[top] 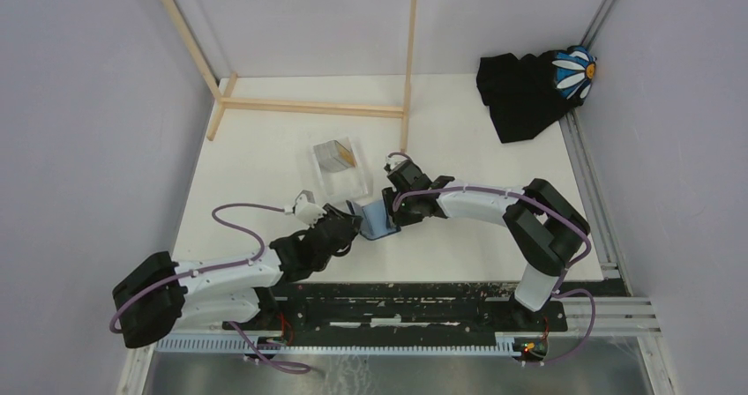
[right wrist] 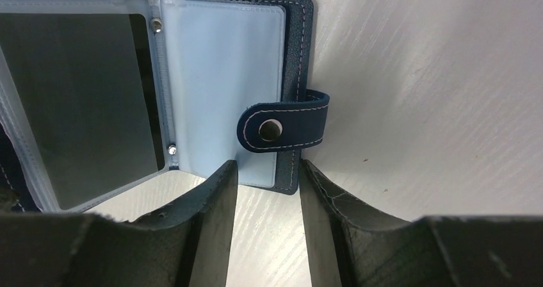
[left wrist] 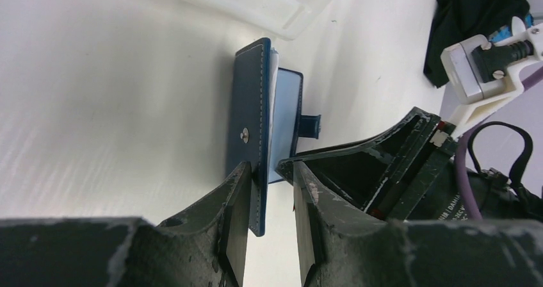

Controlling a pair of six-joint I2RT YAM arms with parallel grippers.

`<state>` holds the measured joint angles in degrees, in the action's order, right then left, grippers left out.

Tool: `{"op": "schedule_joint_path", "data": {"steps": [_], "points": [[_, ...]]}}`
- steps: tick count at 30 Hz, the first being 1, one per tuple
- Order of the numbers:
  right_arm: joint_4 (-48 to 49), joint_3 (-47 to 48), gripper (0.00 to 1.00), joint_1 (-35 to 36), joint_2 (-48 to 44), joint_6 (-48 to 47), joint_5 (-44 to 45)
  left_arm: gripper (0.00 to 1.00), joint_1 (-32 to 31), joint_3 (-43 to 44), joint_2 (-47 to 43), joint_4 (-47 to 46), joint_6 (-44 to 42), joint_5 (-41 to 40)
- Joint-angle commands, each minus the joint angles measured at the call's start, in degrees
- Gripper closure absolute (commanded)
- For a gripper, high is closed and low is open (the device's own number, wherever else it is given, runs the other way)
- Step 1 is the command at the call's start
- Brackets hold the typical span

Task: Put the credit cards into the card holder
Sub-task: Close the card holder at the center of the board.

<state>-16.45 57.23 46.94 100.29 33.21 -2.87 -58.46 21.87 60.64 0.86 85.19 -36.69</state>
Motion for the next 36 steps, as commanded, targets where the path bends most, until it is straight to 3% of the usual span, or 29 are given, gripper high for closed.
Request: {"op": "schedule_joint_path", "data": {"steps": [1,17,36], "points": [[-4.58,-2.57,0.54,1.43,1.79,0.98,-1.77,0.63,-0.43,2.72,1.9,-5.24,-3.42,0.38],[-4.86,-3.77,0.54,2.59,0.54,1.25,-1.58,0.63,-0.36,4.16,9.85,-12.11,-4.11,2.75],[-10.49,-5.68,0.46,0.79,-8.03,-1.49,11.14,0.63,-0.45,9.54,20.14,-16.22,-5.31,5.86]]}}
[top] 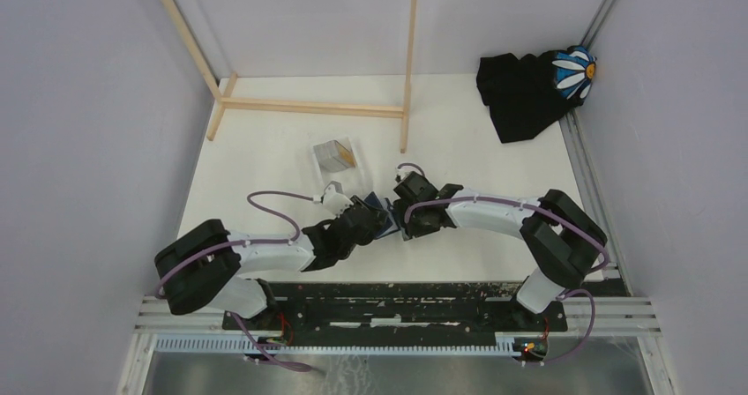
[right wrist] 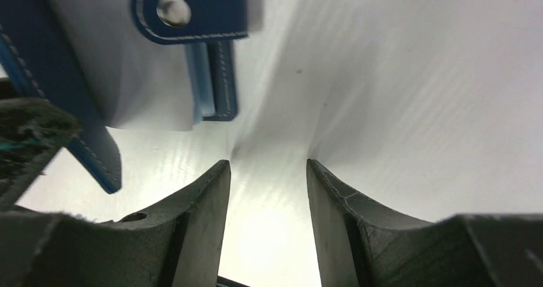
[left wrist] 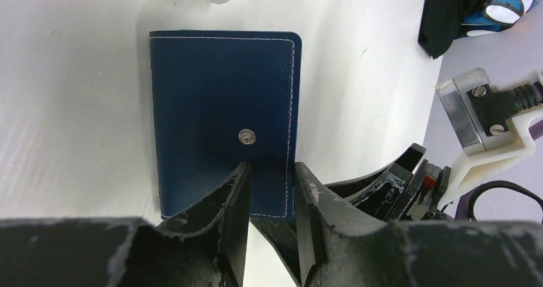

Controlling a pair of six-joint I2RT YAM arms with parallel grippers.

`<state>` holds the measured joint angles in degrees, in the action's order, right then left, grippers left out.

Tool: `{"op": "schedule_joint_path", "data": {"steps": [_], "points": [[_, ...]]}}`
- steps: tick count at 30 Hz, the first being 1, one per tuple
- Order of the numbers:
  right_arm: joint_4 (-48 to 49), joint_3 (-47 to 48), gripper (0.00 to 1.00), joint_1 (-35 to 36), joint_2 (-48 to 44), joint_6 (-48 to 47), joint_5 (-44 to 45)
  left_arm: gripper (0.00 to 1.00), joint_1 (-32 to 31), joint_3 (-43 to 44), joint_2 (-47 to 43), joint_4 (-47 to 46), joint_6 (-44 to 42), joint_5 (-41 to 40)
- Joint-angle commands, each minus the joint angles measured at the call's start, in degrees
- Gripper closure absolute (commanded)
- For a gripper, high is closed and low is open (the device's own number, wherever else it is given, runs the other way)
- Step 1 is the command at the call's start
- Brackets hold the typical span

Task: Put the credit cards into the card holder
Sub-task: Close the card holder at the center of the board.

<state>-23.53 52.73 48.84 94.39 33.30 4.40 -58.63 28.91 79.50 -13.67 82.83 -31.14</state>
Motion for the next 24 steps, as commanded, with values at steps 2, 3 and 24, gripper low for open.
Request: {"op": "schedule_joint_path", "data": {"steps": [2,3,24], "points": [[-3.67,-1.08,0.46,-1.69,-2.88,-2.01,3.98,0.63,-0.3,3.06,1.99,-1.62,-3.32,0.37],[-3.75,-1.07,0.46,-1.92,-3.2,-2.17,4.07,0.63,-0.3,3.37,2.38,-1.62,-3.4,0.52],[-3.01,5.8,0.41,-2.35,-5.05,-4.21,5.35,0.53,-0.21,1.21,1.97,-1.71,-2.27,0.75]]}}
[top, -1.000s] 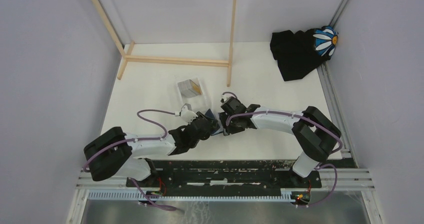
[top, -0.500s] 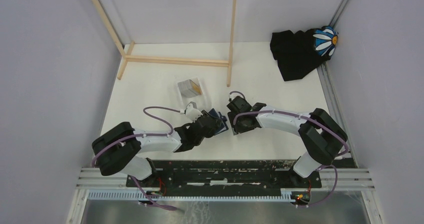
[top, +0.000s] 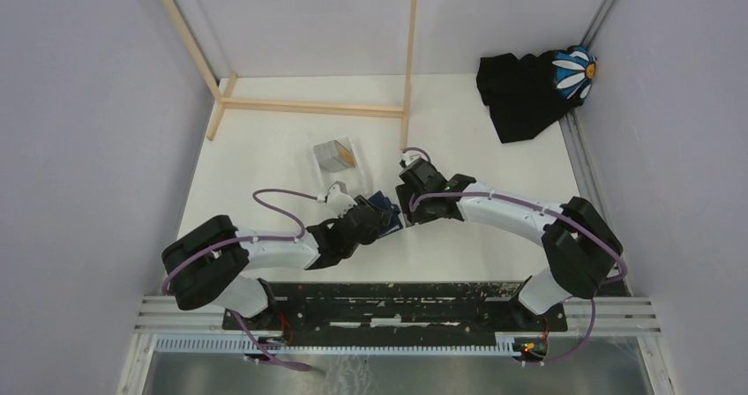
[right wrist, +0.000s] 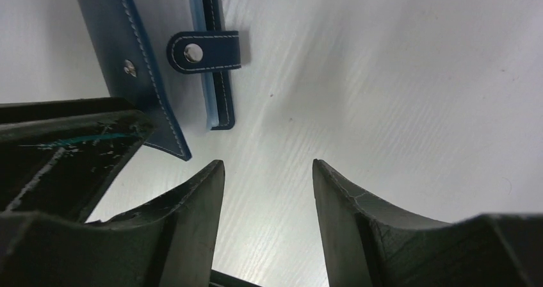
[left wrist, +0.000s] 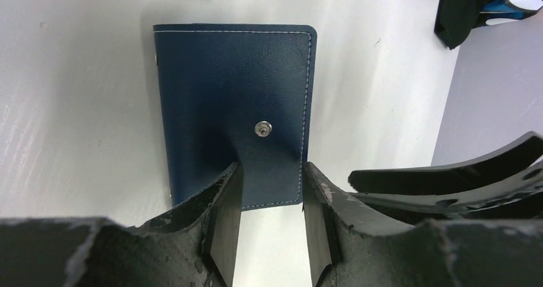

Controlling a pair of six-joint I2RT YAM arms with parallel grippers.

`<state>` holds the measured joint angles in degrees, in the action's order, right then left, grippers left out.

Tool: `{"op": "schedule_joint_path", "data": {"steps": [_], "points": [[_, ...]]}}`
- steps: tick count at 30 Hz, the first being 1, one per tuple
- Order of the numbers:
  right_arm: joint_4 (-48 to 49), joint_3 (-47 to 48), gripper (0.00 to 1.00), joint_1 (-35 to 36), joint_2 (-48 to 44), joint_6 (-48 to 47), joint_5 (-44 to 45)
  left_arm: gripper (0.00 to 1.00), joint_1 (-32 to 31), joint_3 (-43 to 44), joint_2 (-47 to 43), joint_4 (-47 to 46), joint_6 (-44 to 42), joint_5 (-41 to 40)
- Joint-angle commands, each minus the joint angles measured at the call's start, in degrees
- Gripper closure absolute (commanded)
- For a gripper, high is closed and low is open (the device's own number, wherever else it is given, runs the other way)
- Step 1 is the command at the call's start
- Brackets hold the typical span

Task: Put the credit cards into the card holder
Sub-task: Close the card holder at the center of the board.

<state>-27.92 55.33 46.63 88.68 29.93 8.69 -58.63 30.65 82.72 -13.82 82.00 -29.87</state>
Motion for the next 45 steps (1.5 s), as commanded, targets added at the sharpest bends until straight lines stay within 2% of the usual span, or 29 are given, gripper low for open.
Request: {"op": "schedule_joint_path", "data": {"steps": [1,19,37,41,45], "points": [[1.58,3.47,0.4,-0.14,0.82,-0.82,1.11,0.52,-0.29,-0.6,-1.31,-1.49,-1.5,-0.46],[3.47,8.88,0.39,-0.14,6.67,-2.75,1.19,0.52,0.05,-5.95,-7.91,-0.2,-0.71,-4.5],[4.63,14.22,0.37,0.1,13.6,-3.23,-1.01,0.53,3.21,-6.04,-6.84,-1.29,-3.97,0.23],[4.09,15.3,0.39,0.04,14.37,-3.83,0.04,0.53,3.27,-5.23,-5.9,-1.29,-5.24,1.46],[3.58,16.13,0.46,0.04,14.96,-4.51,0.68,0.54,3.27,-4.89,-4.97,-1.29,-5.53,2.56]]}}
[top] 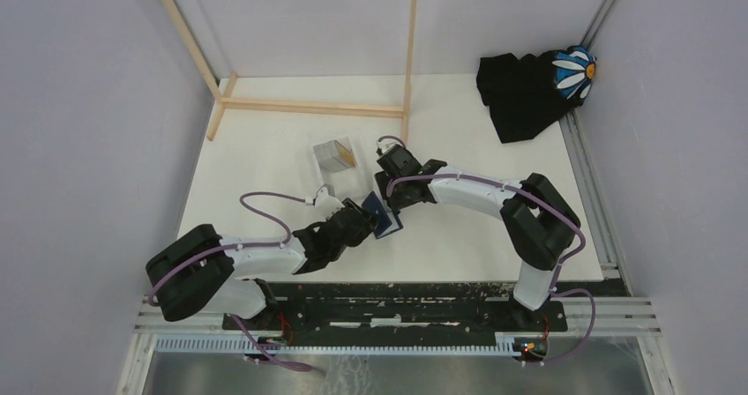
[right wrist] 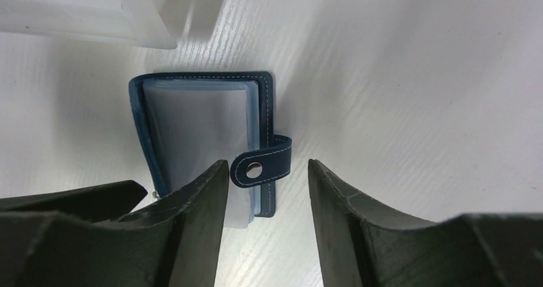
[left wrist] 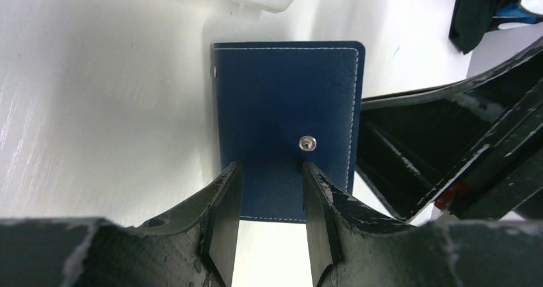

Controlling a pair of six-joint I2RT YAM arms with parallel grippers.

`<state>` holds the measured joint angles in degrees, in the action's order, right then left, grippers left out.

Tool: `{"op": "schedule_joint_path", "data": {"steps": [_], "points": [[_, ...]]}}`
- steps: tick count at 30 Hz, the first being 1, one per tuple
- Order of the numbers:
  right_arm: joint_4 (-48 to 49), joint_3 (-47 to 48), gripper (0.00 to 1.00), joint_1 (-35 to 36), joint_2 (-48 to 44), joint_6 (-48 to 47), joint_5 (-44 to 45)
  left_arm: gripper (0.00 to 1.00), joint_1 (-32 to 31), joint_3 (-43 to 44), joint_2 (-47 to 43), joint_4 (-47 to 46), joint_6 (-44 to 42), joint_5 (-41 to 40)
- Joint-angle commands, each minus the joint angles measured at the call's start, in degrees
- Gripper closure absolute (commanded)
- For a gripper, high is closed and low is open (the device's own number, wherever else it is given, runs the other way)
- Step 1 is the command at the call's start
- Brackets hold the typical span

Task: Put the credit cards into the card holder
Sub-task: Close the card holder at the center of the board.

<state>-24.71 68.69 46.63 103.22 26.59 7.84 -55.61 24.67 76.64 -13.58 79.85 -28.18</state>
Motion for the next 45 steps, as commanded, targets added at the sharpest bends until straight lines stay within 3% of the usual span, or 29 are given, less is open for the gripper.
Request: {"op": "schedule_joint_path", "data": {"steps": [1,7,17,40,45], "points": [[0.43,2.72,0.47,0.04,0.41,-1.25,1.71,0.54,0.25,1.21,1.26,-1.53,-3.48,1.0],[0.06,2.46,0.62,-0.07,0.13,-1.87,1.89,0.54,0.2,1.92,2.48,-1.53,-3.66,1.86],[0.41,0.94,0.72,-0.48,-1.96,-2.33,2.44,0.55,0.22,3.45,4.14,-1.2,-3.95,2.59],[0.21,-0.01,0.81,-1.91,-3.0,-3.08,1.41,0.56,0.16,8.38,8.14,5.36,-3.53,2.7],[0.37,0.19,0.88,-2.69,-2.79,-3.45,0.49,0.55,0.18,10.66,9.22,8.24,-4.22,2.53]]}}
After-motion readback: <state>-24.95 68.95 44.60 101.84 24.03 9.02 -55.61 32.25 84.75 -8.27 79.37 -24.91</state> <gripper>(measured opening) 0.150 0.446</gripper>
